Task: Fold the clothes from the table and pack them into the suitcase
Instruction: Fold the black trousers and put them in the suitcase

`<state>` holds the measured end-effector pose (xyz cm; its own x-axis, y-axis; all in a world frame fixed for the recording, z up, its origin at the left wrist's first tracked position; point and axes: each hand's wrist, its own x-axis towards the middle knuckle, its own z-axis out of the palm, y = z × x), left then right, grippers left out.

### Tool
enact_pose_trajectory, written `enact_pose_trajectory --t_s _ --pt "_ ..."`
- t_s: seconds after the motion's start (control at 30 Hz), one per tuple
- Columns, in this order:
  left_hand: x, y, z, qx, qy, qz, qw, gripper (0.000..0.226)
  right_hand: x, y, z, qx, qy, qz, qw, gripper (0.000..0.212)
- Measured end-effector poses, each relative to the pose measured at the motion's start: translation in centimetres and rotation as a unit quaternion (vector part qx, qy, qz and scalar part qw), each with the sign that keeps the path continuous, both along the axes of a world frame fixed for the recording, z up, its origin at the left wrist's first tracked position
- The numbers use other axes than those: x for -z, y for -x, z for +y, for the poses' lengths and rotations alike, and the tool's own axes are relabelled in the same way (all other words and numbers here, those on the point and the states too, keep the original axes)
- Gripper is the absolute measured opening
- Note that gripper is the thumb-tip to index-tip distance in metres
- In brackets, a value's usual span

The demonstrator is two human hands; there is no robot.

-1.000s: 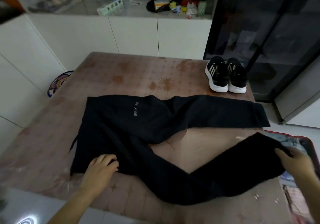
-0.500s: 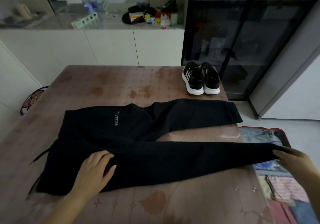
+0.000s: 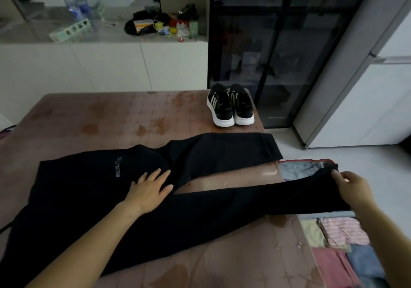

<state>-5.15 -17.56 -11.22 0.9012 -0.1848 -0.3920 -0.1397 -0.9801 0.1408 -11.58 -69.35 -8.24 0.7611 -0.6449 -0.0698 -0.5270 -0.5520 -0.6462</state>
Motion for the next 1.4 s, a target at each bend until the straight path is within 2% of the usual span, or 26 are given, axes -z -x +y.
enact_pose_trajectory --t_s 0.1,0.2,0.27,0.3,0.4,0.5,0.57,0.6,0.63,0.67,0.73,0.93,1.03,1.13,1.27,1.4 --pt "1.2 -0.8 0.7 -0.028 -0.011 0.067 0.997 0.06 -0.1 -0.8 -0.1 -0.013 0.007 0.02 1.0 0.028" --pt "2.3 -0.6 1.8 -0.047 -0.004 0.091 0.995 0.061 -0.5 -1.1 -0.8 -0.031 -0.009 0.001 0.999 0.022" --pt "2.9 -0.1 2.3 -0.045 -0.003 0.077 0.996 0.06 -0.4 -1.0 -1.7 -0.052 -0.098 -0.026 0.993 0.009" --pt "3.2 0.1 2.3 -0.042 -0.006 0.066 0.997 0.06 -0.5 -0.8 -2.1 -0.067 -0.131 -0.034 0.989 0.01" --pt "4.0 0.7 2.3 -0.038 -0.023 0.034 0.998 0.061 -0.6 0.3 -3.5 -0.079 -0.198 -0.052 0.976 0.032" --pt "4.3 0.7 2.1 -0.045 -0.03 0.027 0.998 0.063 0.5 1.5 -5.0 -0.046 -0.268 -0.054 0.961 0.031" --pt "4.1 0.7 1.9 -0.049 -0.027 0.017 0.998 0.066 2.6 2.5 -5.5 -0.054 -0.289 -0.024 0.956 0.009" --pt "4.0 0.6 1.7 -0.047 -0.026 0.008 0.999 0.067 3.3 3.0 -5.4 -0.048 -0.282 0.004 0.958 0.027" --pt "3.8 0.5 1.5 -0.041 -0.023 -0.003 0.999 0.066 3.6 3.4 -5.0 -0.051 -0.276 0.029 0.959 0.025" --pt "3.6 0.4 1.2 -0.033 -0.019 -0.011 0.999 0.066 3.8 3.3 -4.4 -0.063 -0.258 0.046 0.963 0.008" --pt "3.2 -0.3 0.4 -0.017 -0.004 -0.024 1.0 0.066 4.3 1.5 -2.9 -0.072 -0.222 0.067 0.97 0.01" --pt "2.3 -4.8 -2.7 -0.004 0.036 -0.05 0.998 0.062 3.9 -7.5 4.4 -0.128 -0.194 0.038 0.972 0.045" --pt "2.4 -7.4 -2.8 -0.034 0.028 -0.042 0.998 0.059 3.9 -11.4 6.5 -0.132 -0.136 0.022 0.982 0.053" --pt "3.3 -8.8 -1.9 -0.063 -0.008 -0.011 0.998 0.061 4.8 -14.6 7.2 -0.137 -0.046 0.058 0.988 0.056" --pt "5.1 -9.3 -1.0 -0.064 -0.042 -0.004 0.997 0.068 6.8 -17.0 8.6 -0.2 0.104 0.142 0.964 0.06" --pt "6.1 -10.0 -0.6 -0.051 -0.049 -0.037 0.997 0.069 8.4 -19.1 9.2 -0.196 0.124 0.111 0.966 0.049"
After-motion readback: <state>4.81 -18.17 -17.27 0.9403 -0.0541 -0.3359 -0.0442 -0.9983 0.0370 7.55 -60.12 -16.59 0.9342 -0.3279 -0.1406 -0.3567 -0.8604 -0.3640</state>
